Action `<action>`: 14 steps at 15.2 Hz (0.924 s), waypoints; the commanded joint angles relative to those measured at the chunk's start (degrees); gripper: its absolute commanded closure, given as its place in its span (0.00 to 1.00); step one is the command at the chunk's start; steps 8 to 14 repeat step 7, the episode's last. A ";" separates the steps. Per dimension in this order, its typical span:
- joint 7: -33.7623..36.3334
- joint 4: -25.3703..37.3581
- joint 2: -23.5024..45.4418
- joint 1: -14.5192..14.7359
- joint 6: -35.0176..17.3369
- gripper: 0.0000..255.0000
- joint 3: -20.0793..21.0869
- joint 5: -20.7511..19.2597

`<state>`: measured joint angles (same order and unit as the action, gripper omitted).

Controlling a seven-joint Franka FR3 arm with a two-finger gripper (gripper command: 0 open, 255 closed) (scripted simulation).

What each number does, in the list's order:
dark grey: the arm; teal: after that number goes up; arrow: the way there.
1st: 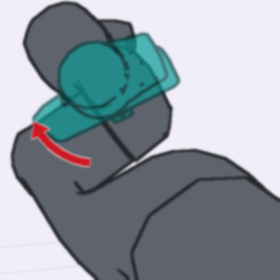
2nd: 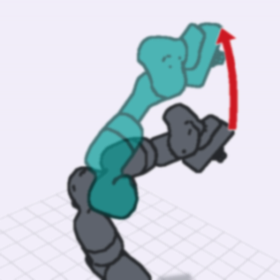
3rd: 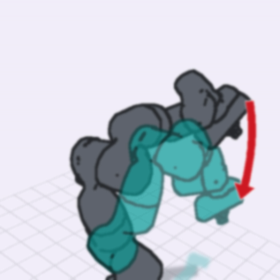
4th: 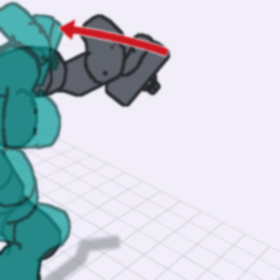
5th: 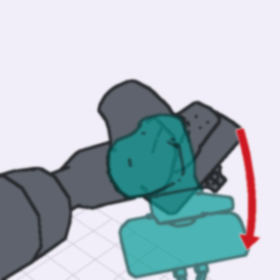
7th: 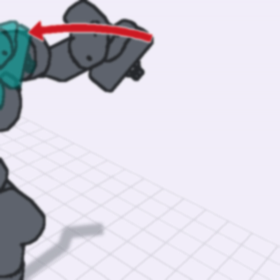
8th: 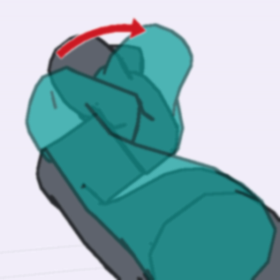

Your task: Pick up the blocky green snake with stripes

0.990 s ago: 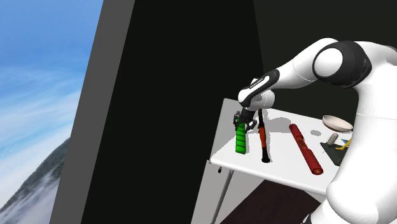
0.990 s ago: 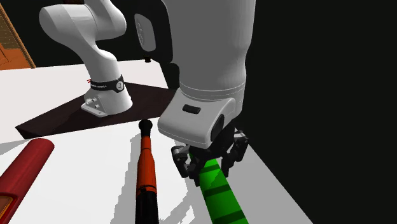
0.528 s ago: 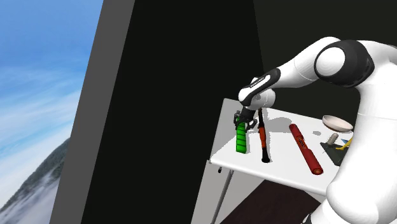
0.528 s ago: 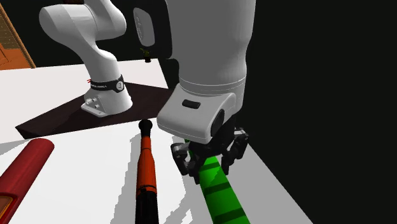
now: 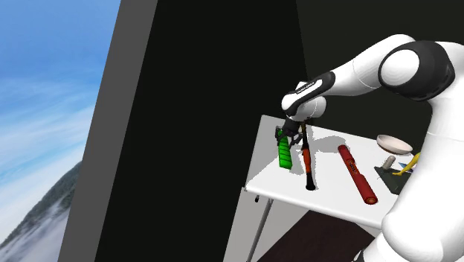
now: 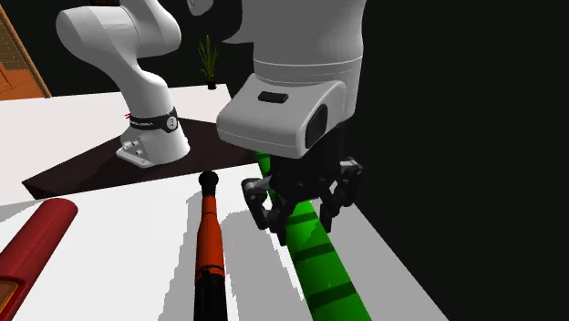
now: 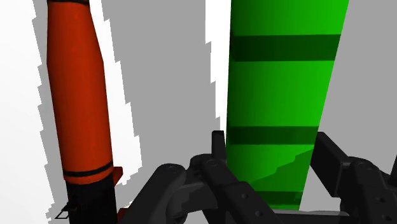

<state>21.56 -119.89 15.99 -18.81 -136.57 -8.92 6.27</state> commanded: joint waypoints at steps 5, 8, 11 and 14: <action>0.68 0.98 -3.07 0.20 3.97 1.00 -0.34 -0.93; 0.70 1.01 -3.14 0.20 4.07 1.00 -0.35 -0.95; 0.70 1.01 -3.14 0.20 4.07 1.00 -0.35 -0.95; 0.70 1.01 -3.14 0.20 4.07 1.00 -0.35 -0.95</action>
